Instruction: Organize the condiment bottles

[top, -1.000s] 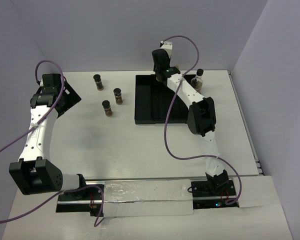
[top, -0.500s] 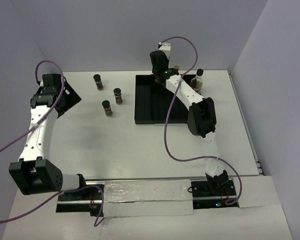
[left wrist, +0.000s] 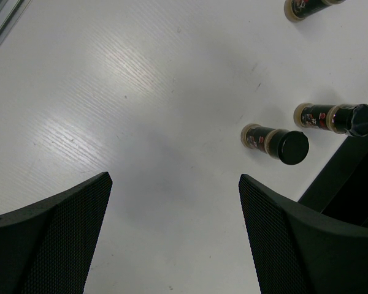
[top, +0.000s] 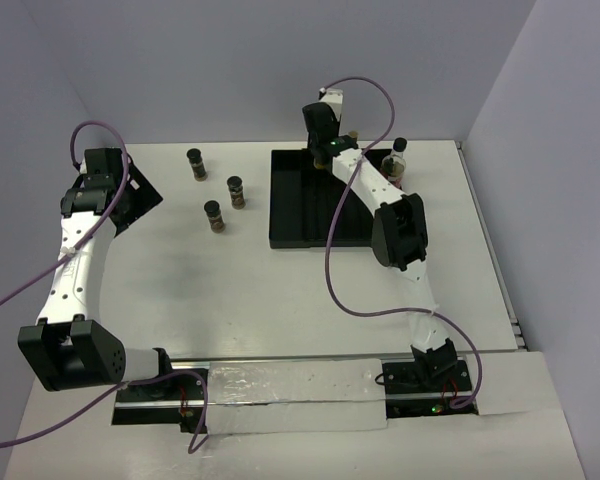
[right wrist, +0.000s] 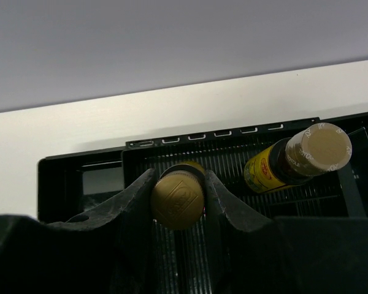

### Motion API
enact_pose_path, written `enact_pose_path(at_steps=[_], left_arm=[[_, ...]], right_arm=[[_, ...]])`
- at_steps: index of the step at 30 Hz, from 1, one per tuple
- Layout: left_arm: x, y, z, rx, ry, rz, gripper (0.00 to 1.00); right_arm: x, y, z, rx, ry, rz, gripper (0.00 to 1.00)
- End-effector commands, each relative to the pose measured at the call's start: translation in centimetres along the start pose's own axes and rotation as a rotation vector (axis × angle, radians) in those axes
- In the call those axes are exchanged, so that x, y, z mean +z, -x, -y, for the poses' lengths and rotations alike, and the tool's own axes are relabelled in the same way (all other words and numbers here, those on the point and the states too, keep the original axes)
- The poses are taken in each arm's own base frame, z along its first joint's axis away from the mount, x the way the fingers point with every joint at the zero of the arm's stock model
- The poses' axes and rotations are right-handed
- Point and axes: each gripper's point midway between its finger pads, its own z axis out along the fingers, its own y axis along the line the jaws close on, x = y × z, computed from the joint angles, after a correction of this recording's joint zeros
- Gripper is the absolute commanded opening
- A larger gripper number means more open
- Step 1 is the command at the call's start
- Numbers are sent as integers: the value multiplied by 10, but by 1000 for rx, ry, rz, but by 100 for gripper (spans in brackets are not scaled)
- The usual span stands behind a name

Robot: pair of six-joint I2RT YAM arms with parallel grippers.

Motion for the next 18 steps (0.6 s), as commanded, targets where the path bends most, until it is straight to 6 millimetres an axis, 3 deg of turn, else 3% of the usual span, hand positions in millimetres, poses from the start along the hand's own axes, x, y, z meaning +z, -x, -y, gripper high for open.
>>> enact_pose_path(at_steps=[1,9,18], left_arm=[[-9,11,2,-17,-22,44,93],[-8,11,3,-18,-24,42,93],[-8,11,3,-18,-23,40,93]], right_arm=[[3,34,1,55,11,79,9],[10,22,-1,44,16,55,10],[10,20,-2,40,23,48,66]])
